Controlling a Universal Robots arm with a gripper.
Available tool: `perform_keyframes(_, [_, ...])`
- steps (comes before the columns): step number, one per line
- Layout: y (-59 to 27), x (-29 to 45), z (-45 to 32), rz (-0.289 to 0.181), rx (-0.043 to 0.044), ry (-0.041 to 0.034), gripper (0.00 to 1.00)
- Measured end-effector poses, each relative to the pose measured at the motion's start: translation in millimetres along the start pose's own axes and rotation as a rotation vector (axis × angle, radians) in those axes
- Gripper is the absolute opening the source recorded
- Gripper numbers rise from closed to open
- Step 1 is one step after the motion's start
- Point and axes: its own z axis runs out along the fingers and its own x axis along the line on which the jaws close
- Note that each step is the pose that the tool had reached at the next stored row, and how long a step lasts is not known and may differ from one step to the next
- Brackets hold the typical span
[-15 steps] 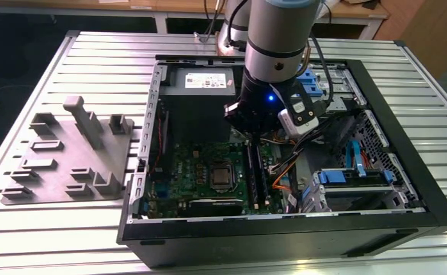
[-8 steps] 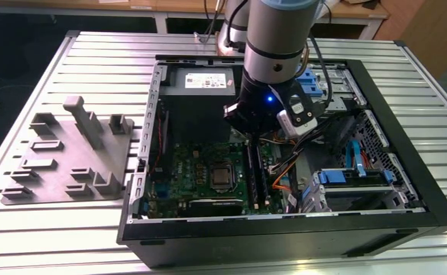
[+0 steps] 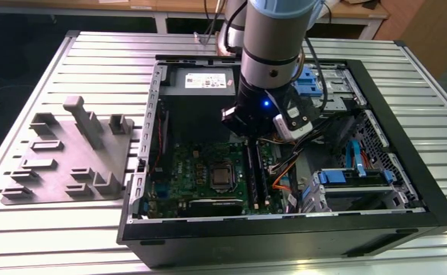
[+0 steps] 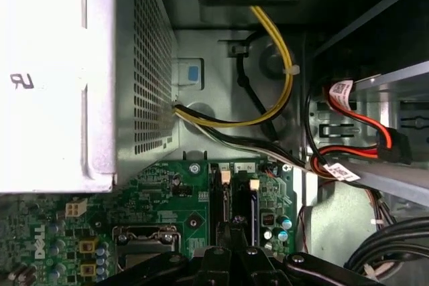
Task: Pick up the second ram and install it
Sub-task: 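Press down the second ram until it locks into place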
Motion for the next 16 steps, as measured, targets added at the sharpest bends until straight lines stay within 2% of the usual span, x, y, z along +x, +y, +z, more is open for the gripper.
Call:
perform_keyframes(6, [3.9, 0.2, 1.9, 0.0, -0.0001, -0.0001, 0.1])
perform_keyframes(9, [4.3, 0.4, 7.5, 0.0, 0.0001, 0.0, 0.1])
perform_keyframes(16, [4.6, 0.5, 11.3, 0.0, 0.0, 0.0, 0.1])
